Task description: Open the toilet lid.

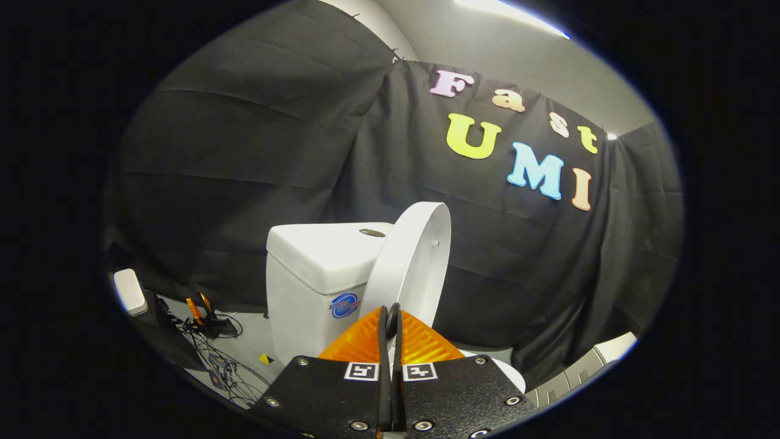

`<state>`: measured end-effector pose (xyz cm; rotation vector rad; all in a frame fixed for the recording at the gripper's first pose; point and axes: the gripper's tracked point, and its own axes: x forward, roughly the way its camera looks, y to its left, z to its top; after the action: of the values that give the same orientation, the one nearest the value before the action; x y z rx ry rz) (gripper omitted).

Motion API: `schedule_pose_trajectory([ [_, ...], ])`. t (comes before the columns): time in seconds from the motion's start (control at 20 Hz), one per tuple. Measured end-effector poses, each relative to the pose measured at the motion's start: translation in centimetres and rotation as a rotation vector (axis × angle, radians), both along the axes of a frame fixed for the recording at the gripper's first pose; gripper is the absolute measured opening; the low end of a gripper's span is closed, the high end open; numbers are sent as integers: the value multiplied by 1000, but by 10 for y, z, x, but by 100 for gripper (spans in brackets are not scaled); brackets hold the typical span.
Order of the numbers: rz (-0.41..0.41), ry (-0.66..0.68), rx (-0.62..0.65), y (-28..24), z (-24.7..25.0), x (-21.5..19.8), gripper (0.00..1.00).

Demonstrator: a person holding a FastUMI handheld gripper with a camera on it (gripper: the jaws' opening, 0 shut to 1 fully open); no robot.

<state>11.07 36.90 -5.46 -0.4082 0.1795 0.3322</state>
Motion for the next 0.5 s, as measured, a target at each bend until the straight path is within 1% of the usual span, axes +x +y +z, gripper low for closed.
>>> schedule_pose_trajectory([
  [0.25,40,3,-1,11,0,1,0],
  [0.5,56,-13,-39,12,2,-4,1],
])
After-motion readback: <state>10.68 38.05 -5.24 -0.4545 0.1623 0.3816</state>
